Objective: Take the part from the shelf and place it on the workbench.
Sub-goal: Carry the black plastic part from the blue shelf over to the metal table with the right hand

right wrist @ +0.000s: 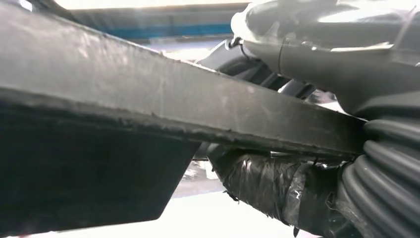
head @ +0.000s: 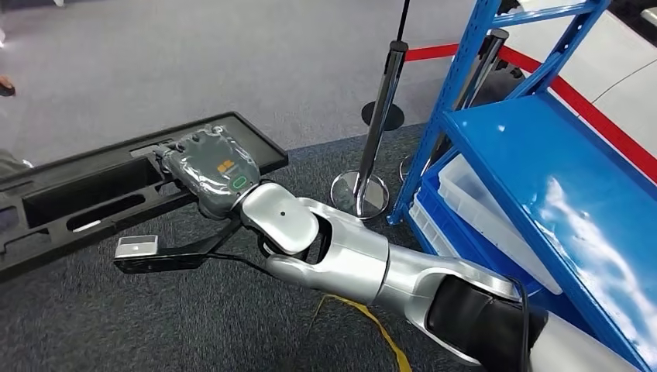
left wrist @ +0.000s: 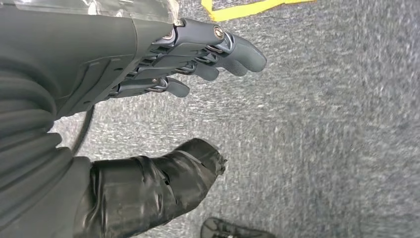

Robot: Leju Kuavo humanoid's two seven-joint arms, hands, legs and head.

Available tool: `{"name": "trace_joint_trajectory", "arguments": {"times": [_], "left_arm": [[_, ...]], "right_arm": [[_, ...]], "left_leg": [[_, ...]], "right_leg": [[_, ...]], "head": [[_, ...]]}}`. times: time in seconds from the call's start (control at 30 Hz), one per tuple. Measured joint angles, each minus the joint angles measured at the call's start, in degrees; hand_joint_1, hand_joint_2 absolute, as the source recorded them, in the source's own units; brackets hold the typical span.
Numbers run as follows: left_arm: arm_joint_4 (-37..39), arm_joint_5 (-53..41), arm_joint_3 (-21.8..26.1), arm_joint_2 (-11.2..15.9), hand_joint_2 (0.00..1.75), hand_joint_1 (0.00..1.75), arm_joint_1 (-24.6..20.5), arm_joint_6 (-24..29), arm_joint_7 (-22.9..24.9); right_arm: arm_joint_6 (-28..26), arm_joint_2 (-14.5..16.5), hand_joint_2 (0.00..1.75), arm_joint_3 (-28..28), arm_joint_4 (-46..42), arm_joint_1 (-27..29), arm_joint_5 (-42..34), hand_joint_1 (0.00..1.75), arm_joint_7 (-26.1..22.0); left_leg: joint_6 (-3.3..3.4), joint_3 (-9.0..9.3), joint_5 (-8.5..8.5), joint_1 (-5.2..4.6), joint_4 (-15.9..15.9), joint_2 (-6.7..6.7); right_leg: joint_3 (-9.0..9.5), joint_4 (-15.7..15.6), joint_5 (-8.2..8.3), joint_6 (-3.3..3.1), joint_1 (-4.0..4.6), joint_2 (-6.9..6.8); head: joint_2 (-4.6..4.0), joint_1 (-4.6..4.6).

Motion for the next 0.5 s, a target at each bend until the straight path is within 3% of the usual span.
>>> {"name": "trace_joint_trajectory", "arguments": {"times": [0.07, 0.1, 0.13, 0.2, 0.23, 0.3, 0.4, 0.43, 0.5], "left_arm": [[0.0, 0.08, 0.0, 0.04, 1.75, 0.0, -0.06, -0.47, -0.43], [0.0, 0.15, 0.0, 0.05, 1.75, 0.0, -0.03, -0.64, -0.56], [0.0, 0.25, 0.0, 0.07, 1.75, 0.0, 0.01, -0.76, -0.65], [0.0, 0.42, 0.0, 0.08, 1.75, 0.0, 0.03, -0.92, -0.78], [0.0, 0.48, 0.0, 0.07, 1.75, 0.0, 0.01, -0.97, -0.81], [0.0, 0.5, 0.0, 0.06, 1.75, 0.0, 0.04, -1.03, -0.86], [0.0, 0.5, 0.0, 0.14, 1.75, 0.0, 0.21, -1.01, -0.9], [0.0, 0.5, -0.01, 0.17, 1.75, 0.0, 0.2, -1.02, -0.92], [0.0, 0.54, -0.02, 0.22, 1.75, 0.0, 0.12, -1.53, -0.94]], "right_arm": [[-0.03, -0.11, 1.75, 0.0, 0.05, 0.4, -0.3, 1.75, -0.02], [-0.04, -0.17, 1.75, 0.0, 0.07, 0.59, -0.41, 1.75, -0.03], [-0.05, -0.21, 1.75, 0.0, 0.08, 0.7, -0.51, 1.75, -0.03], [-0.08, -0.23, 1.75, 0.0, 0.08, 0.69, -0.61, 1.75, -0.03], [-0.09, -0.22, 1.75, 0.0, 0.07, 0.62, -0.65, 1.75, -0.04], [-0.11, -0.2, 1.75, 0.0, 0.05, 0.56, -0.72, 1.75, -0.05], [-0.11, -0.14, 1.75, 0.0, 0.05, 0.53, -0.76, 1.75, -0.02], [-0.11, -0.11, 1.75, 0.0, 0.05, 0.48, -0.78, 1.75, -0.02], [-0.11, -0.07, 1.75, 0.0, 0.04, 0.38, -0.82, 1.75, -0.03]], "left_leg": [[0.27, 0.03, -0.12, -0.12, 0.11, -0.79], [0.34, 0.08, -0.2, -0.19, 0.18, -1.18], [0.35, 0.16, -0.28, -0.23, 0.26, -1.53], [0.22, 0.35, -0.5, -0.31, 0.42, -2.12], [0.06, 0.33, -0.6, -0.38, 0.55, -2.35], [-0.44, 0.15, -0.65, -0.41, 0.6, -2.59], [-1.4, -0.12, -1.06, -0.25, 0.97, -2.37], [-1.7, -0.65, -1.92, -0.21, 2.25, -2.04], [-2.32, -3.28, -4.97, -0.03, 8.01, -1.36]], "right_leg": [[-3.79, 6.47, -1.79, -0.09, 0.06, 0.81], [-4.49, 7.06, -1.15, -0.2, 0.06, 0.88], [-4.04, 5.3, 0.56, -0.38, 0.07, 0.9], [-0.97, -2.26, 4.87, -0.9, 0.13, 1.25], [0.56, -5.68, 6.2, -1.13, 0.16, 1.48], [1.9, -8.7, 6.79, -1.47, 0.33, 1.84], [2.42, -9.59, 7.12, -2.2, 0.22, 1.68], [2.65, -9.93, 7.27, -2.47, 0.08, 1.55], [2.92, -10.21, 7.36, -2.74, -0.01, 1.26]], "head": [[0.0, 0.13], [0.0, 0.12], [0.0, 0.13], [0.0, 0.13], [0.0, 0.09], [0.0, 0.07], [0.0, 0.04], [0.0, -0.04], [0.0, -0.19]]}}
